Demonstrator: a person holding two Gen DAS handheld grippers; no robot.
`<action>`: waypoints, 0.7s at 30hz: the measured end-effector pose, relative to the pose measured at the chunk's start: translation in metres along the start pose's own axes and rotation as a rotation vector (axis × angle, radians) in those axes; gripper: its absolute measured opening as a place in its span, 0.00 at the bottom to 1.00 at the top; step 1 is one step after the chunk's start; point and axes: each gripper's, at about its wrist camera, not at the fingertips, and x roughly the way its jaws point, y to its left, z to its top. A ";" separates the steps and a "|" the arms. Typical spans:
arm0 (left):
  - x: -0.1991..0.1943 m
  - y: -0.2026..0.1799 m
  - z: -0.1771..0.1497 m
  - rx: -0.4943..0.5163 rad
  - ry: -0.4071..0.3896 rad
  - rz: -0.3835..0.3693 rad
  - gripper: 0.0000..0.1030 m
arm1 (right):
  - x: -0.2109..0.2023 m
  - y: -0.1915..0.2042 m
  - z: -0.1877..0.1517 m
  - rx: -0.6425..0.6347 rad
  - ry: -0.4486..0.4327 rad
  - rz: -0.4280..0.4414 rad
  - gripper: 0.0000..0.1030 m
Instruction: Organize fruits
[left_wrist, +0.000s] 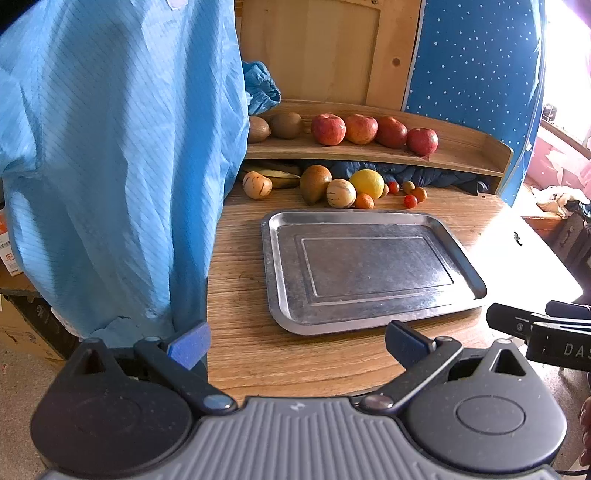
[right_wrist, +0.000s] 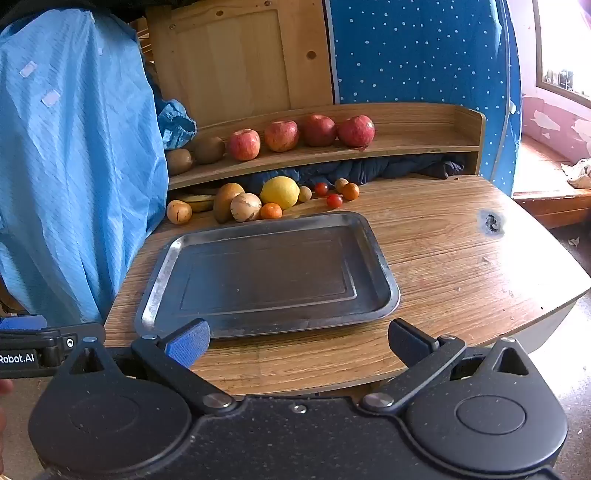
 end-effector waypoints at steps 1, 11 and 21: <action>0.000 0.000 0.000 -0.001 0.000 0.000 1.00 | 0.000 0.000 0.000 0.000 0.001 -0.001 1.00; 0.003 -0.002 0.000 0.000 0.006 -0.002 1.00 | 0.003 -0.002 0.000 0.002 0.005 -0.005 1.00; 0.007 -0.007 0.002 0.002 0.017 0.000 1.00 | 0.005 -0.005 0.000 0.002 0.010 -0.008 1.00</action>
